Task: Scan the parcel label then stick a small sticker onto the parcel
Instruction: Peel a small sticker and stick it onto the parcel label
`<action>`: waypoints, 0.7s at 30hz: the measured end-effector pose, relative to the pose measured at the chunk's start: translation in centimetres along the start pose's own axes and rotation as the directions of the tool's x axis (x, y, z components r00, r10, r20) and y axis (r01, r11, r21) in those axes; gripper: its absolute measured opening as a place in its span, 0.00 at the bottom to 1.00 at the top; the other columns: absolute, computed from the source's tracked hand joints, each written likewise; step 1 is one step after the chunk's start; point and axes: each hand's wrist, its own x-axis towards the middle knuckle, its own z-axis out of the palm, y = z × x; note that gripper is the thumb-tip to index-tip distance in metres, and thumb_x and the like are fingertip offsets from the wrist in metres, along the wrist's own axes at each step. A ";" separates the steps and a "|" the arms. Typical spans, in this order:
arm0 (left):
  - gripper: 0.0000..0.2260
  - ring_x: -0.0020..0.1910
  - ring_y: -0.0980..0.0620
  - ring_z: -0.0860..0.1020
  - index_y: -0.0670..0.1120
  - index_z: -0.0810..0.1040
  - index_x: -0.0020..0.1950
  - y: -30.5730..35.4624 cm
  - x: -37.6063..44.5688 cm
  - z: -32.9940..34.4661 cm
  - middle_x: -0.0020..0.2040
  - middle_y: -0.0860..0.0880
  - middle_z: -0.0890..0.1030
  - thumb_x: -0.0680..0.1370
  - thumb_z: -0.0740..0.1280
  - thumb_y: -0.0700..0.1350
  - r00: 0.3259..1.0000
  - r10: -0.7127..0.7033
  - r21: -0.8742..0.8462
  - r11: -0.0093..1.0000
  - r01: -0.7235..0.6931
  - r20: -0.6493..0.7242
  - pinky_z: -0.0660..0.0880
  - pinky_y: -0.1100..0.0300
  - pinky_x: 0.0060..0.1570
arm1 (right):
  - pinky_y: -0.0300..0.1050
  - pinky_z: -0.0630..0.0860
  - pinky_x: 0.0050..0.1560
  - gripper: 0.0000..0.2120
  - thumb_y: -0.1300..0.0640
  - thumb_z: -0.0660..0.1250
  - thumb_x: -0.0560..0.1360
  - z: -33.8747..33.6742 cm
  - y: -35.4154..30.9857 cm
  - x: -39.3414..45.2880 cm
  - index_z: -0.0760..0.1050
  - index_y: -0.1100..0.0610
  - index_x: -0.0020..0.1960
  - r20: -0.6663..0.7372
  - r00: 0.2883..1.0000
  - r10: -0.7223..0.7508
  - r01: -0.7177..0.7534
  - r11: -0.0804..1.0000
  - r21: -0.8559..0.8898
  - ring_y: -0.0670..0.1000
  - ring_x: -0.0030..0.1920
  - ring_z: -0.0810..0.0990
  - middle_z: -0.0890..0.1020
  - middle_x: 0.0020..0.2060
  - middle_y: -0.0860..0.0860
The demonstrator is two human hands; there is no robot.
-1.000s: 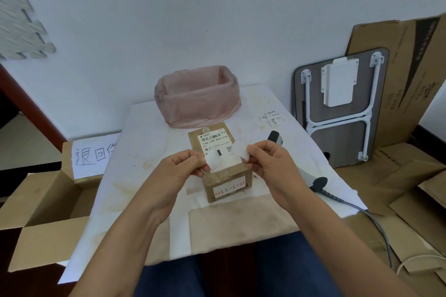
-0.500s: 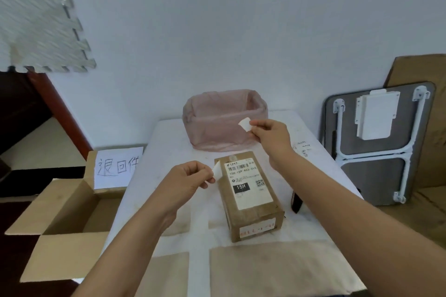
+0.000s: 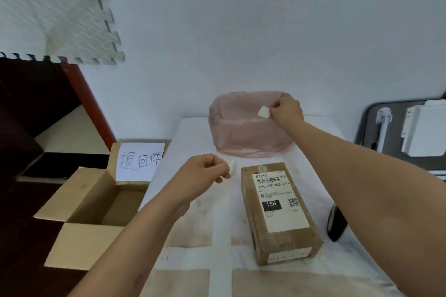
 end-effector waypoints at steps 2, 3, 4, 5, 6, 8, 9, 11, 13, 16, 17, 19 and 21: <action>0.05 0.40 0.58 0.78 0.48 0.80 0.42 0.0 0.3 0.0 0.40 0.55 0.85 0.76 0.67 0.46 1.000 -0.002 0.004 1.000 0.002 0.009 0.69 0.63 0.43 | 0.46 0.79 0.40 0.09 0.62 0.63 0.70 0.2 -0.2 0.6 0.82 0.56 0.37 0.009 1.000 -0.008 0.009 0.998 -0.064 0.56 0.39 0.82 0.84 0.42 0.54; 0.05 0.40 0.58 0.78 0.48 0.80 0.42 0.0 0.4 0.0 0.40 0.55 0.85 0.76 0.67 0.46 1.000 -0.002 0.007 1.000 0.002 0.013 0.69 0.63 0.44 | 0.47 0.80 0.40 0.10 0.62 0.62 0.69 0.4 -0.3 0.9 0.81 0.54 0.35 0.015 1.000 -0.014 0.015 0.996 -0.090 0.57 0.38 0.82 0.83 0.41 0.54; 0.05 0.40 0.58 0.78 0.48 0.80 0.41 0.0 0.5 0.0 0.40 0.55 0.85 0.76 0.67 0.46 1.000 -0.003 0.010 1.000 0.002 0.016 0.70 0.63 0.44 | 0.48 0.81 0.40 0.11 0.62 0.62 0.68 0.5 -0.2 1.1 0.80 0.53 0.34 0.018 1.000 -0.014 0.016 0.994 -0.111 0.57 0.37 0.82 0.83 0.41 0.53; 0.05 0.40 0.58 0.78 0.48 0.80 0.41 0.0 0.6 0.1 0.40 0.55 0.85 0.76 0.67 0.46 1.000 -0.004 0.012 1.000 0.004 0.018 0.70 0.63 0.44 | 0.49 0.82 0.41 0.10 0.61 0.61 0.67 0.6 -0.2 1.3 0.80 0.52 0.33 0.022 1.000 -0.010 0.012 0.993 -0.120 0.57 0.37 0.82 0.83 0.41 0.53; 0.05 0.40 0.58 0.78 0.48 0.80 0.41 0.0 0.6 0.1 0.40 0.55 0.85 0.76 0.67 0.46 1.000 -0.005 0.013 1.000 0.005 0.019 0.70 0.63 0.44 | 0.50 0.82 0.42 0.10 0.60 0.62 0.67 0.7 -0.1 1.6 0.80 0.52 0.34 0.028 1.000 -0.006 0.009 0.993 -0.117 0.57 0.38 0.82 0.83 0.42 0.53; 0.05 0.40 0.59 0.78 0.49 0.80 0.41 0.1 0.7 0.2 0.40 0.56 0.85 0.76 0.67 0.46 1.000 -0.005 0.018 1.000 0.005 0.019 0.69 0.63 0.43 | 0.51 0.82 0.45 0.09 0.58 0.63 0.68 0.8 0.2 2.0 0.83 0.52 0.37 0.052 0.999 0.004 0.000 0.996 -0.091 0.56 0.40 0.82 0.84 0.44 0.52; 0.05 0.40 0.59 0.78 0.49 0.80 0.41 0.1 0.7 0.2 0.40 0.56 0.85 0.76 0.67 0.46 1.000 -0.004 0.019 1.000 0.004 0.019 0.69 0.64 0.43 | 0.52 0.82 0.46 0.10 0.57 0.64 0.68 0.7 0.2 1.9 0.84 0.52 0.39 0.063 0.998 0.010 -0.005 0.997 -0.071 0.56 0.41 0.83 0.84 0.46 0.52; 0.05 0.40 0.59 0.78 0.49 0.80 0.41 0.3 0.7 0.4 0.40 0.56 0.85 0.76 0.67 0.46 1.000 -0.001 0.020 1.000 0.001 0.018 0.68 0.64 0.43 | 0.54 0.82 0.50 0.11 0.57 0.63 0.70 0.2 0.2 1.5 0.84 0.55 0.43 0.057 0.998 0.018 -0.018 1.000 0.000 0.58 0.46 0.83 0.85 0.47 0.54; 0.05 0.39 0.59 0.78 0.49 0.80 0.41 0.5 0.7 0.7 0.39 0.56 0.85 0.76 0.68 0.46 1.000 0.008 0.022 1.000 -0.008 0.016 0.68 0.64 0.42 | 0.55 0.80 0.53 0.12 0.60 0.62 0.71 -0.6 -0.1 0.6 0.83 0.59 0.45 0.047 0.998 0.031 -0.036 0.994 0.102 0.59 0.49 0.83 0.86 0.47 0.56; 0.05 0.39 0.60 0.78 0.49 0.80 0.41 1.0 0.5 1.2 0.39 0.56 0.85 0.76 0.68 0.47 0.999 0.031 0.025 0.999 -0.032 0.019 0.68 0.64 0.42 | 0.54 0.80 0.55 0.13 0.61 0.61 0.73 -2.0 -0.7 -1.3 0.83 0.52 0.46 0.031 0.999 0.012 -0.020 0.969 0.246 0.56 0.49 0.84 0.86 0.47 0.51; 0.05 0.39 0.60 0.78 0.48 0.80 0.42 1.2 0.3 1.3 0.39 0.56 0.85 0.76 0.68 0.47 0.999 0.038 0.029 0.999 -0.039 0.020 0.68 0.64 0.42 | 0.52 0.80 0.53 0.13 0.60 0.61 0.73 -2.4 -0.8 -2.1 0.82 0.49 0.44 0.031 1.000 0.000 -0.009 0.959 0.282 0.54 0.47 0.84 0.86 0.45 0.49; 0.05 0.38 0.60 0.78 0.48 0.81 0.43 1.6 0.0 1.8 0.40 0.55 0.85 0.76 0.68 0.46 0.998 0.057 0.047 0.997 -0.058 0.023 0.68 0.65 0.42 | 0.44 0.79 0.44 0.12 0.61 0.61 0.75 -3.2 -1.1 -4.2 0.80 0.48 0.40 0.064 0.998 -0.022 -0.002 0.936 0.352 0.48 0.38 0.83 0.84 0.38 0.46; 0.04 0.38 0.60 0.78 0.47 0.81 0.43 2.0 -0.3 2.3 0.40 0.54 0.84 0.76 0.68 0.46 0.996 0.087 0.072 0.993 -0.089 0.031 0.69 0.65 0.42 | 0.35 0.75 0.35 0.11 0.64 0.63 0.76 -3.9 -1.1 -6.8 0.81 0.54 0.42 0.170 0.985 -0.036 -0.044 0.894 0.445 0.44 0.30 0.79 0.81 0.33 0.48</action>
